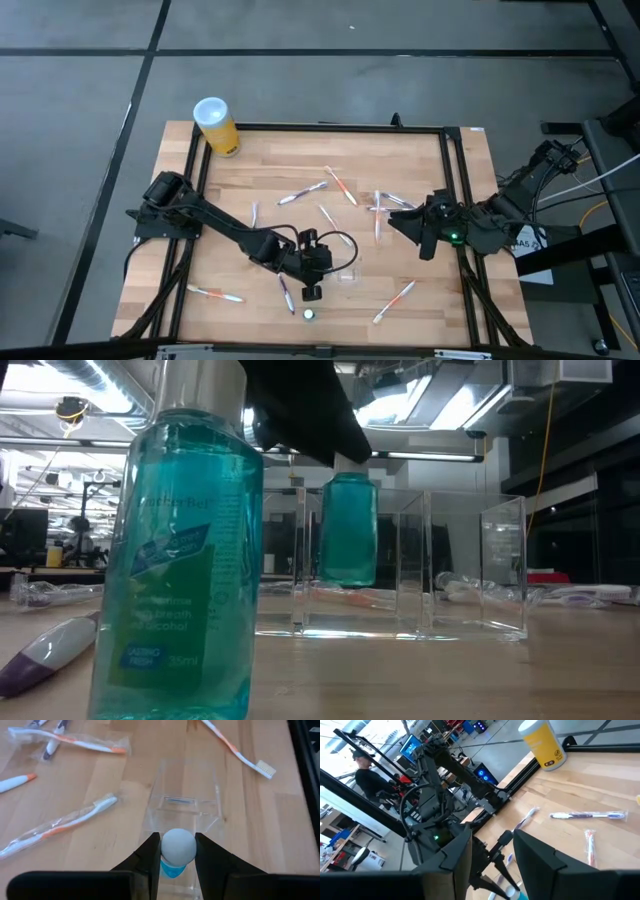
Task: Pick & Place toothbrushing station
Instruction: Put the blue mouthwash into the middle section of the transparent organizer
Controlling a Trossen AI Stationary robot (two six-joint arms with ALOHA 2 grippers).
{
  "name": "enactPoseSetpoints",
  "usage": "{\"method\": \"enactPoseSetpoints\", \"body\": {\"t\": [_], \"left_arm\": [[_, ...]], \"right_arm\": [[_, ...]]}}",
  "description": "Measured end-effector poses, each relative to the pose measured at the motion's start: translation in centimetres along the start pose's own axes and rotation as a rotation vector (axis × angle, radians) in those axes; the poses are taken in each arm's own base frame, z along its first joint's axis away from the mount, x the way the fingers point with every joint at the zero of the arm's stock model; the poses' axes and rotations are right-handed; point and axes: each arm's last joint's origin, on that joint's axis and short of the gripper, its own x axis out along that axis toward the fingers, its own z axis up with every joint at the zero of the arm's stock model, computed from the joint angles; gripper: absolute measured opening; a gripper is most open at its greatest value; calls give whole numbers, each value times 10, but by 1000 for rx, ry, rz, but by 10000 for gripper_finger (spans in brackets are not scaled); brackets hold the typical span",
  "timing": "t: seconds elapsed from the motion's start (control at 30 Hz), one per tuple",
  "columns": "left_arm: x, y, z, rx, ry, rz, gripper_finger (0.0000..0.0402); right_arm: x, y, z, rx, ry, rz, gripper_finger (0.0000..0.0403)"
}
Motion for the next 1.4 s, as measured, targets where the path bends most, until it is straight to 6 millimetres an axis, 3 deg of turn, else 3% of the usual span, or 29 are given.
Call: {"method": "enactPoseSetpoints", "body": {"t": [0.6,0.87,1.4], "left_arm": [[3,8,3,-7,15,-9,87],[3,9,3,-8,6,11,151],[-1,9,4,-9,5,15,86]], "right_arm": [[-4,8,-11,2,8,28,148],[-3,9,-13,1,7,28,148],[-2,9,-14,-4,-10,20,148]]}}
